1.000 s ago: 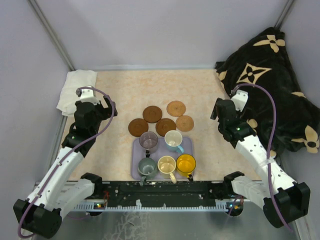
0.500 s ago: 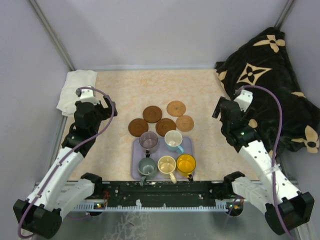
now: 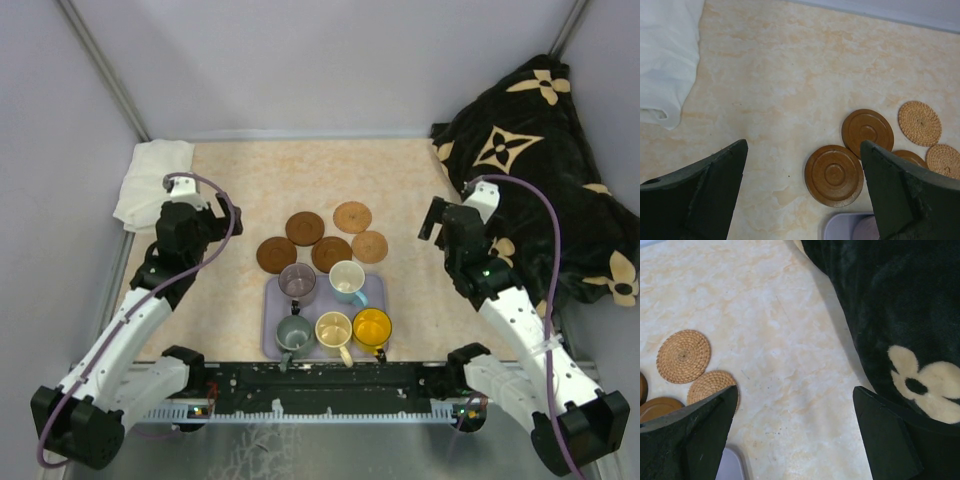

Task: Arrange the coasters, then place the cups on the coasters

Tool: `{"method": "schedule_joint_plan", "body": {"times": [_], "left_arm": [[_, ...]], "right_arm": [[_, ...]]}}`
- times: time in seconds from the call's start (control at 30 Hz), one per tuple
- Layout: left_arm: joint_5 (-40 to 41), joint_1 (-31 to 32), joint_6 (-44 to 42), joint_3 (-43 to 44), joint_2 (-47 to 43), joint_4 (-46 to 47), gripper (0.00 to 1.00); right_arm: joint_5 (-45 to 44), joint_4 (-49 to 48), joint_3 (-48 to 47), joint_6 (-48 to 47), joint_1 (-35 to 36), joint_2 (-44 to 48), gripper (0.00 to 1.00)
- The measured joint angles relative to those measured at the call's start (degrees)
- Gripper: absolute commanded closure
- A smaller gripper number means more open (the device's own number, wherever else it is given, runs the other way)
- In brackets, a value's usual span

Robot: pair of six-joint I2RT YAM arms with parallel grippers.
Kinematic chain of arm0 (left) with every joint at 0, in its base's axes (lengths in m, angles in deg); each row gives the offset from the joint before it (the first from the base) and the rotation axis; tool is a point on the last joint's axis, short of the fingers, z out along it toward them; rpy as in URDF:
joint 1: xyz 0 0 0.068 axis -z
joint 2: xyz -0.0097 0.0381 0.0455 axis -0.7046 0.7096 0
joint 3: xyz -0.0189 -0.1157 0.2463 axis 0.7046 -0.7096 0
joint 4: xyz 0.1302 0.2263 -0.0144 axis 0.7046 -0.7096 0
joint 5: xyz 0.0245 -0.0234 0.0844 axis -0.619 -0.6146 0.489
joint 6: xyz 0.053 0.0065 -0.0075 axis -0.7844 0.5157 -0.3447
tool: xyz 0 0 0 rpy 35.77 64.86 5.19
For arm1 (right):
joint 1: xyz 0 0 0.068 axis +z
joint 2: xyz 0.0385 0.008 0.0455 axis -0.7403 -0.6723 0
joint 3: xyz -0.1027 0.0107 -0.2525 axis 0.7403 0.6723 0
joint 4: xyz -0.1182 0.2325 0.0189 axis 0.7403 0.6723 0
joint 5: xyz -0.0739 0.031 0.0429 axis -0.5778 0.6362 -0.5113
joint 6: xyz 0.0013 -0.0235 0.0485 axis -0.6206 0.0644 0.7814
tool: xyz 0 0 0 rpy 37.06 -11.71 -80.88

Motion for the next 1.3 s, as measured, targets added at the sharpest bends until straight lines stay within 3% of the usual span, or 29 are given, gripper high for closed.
{"method": "schedule_joint_plan", "body": {"times": [0.2, 0.47, 0.67, 0.87, 1.3], "left_arm": [[-1.8, 0.0, 0.0, -0.3, 7.8, 1.4, 0.01], [-1.9, 0.0, 0.0, 0.2, 19.5, 2.1, 0.01], [-2.6, 0.2, 0.0, 4.1, 26.6, 1.4, 0.01], [-3.2, 1.6, 0.0, 5.6, 30.8, 0.7, 0.01], [-4.2, 3.8, 2.1, 3.9, 32.0, 0.0, 0.01]], "right_arm": [[2.5, -2.6, -0.6, -1.4, 0.0, -3.6, 0.04], [7.5, -6.2, -6.8, -3.2, 0.1, -17.3, 0.46], [12.7, -8.5, -13.5, -4.5, 0.1, -28.4, 0.57], [17.7, -8.8, -15.1, -4.5, 0.2, -35.5, 0.76], [20.9, -11.2, -8.7, -3.0, 6.4, -37.4, 0.8]]}}
